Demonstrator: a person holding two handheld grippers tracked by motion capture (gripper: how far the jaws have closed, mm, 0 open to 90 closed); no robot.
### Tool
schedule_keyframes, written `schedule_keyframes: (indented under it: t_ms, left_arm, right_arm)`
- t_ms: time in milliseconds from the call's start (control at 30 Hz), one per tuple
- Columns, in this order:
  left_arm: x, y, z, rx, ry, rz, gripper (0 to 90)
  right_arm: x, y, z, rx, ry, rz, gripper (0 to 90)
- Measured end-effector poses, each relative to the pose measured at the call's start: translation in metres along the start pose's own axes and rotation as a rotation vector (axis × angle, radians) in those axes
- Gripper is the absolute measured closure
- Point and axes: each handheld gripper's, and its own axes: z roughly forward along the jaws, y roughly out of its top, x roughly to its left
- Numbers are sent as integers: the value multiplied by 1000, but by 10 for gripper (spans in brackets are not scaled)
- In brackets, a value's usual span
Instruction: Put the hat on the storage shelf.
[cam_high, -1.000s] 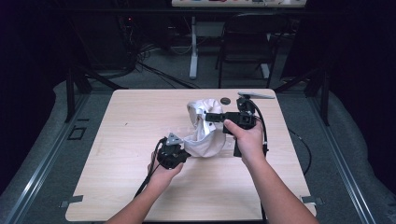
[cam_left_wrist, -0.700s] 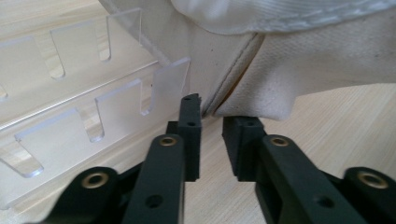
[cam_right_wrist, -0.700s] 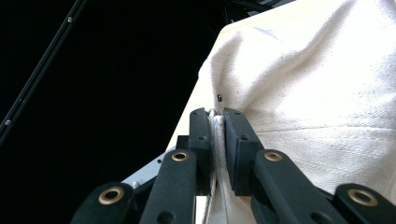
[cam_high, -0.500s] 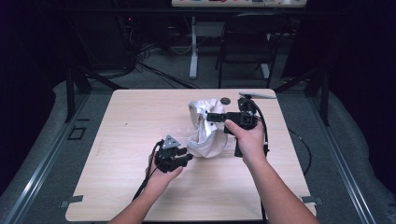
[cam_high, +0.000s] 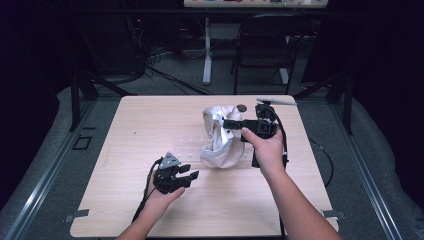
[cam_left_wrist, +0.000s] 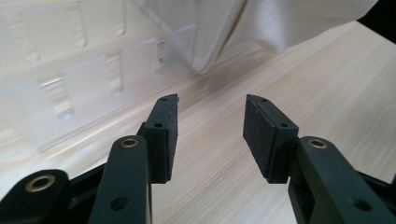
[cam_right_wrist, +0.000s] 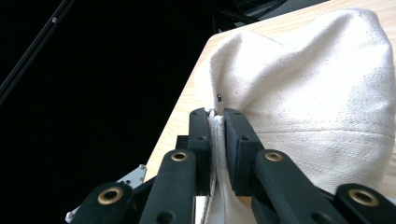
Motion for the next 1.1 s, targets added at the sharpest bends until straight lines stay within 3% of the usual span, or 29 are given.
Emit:
schedule_keyframes:
  t_ms: [167,400,533,733,1033,1100]
  left_arm:
    - [7,-8,-8,0,16,-2,551]
    - [21,-20,-24,0,71,10,541]
    - [25,-22,-27,-6,109,41,539]
    - [31,-26,-23,-3,101,32,538]
    - [35,-28,-25,-17,123,22,523]
    - [35,-28,-25,-15,123,21,518]
  right_arm:
    - [1,0,0,1,-6,-9,817]
    - [3,-1,-1,-6,-12,-14,814]
    - [3,-1,-2,-11,-27,-29,810]
    - [5,-3,-6,-22,-25,-44,770]
    - [8,-4,-17,-47,12,-58,713]
    - [10,-7,-22,-66,12,-74,658]
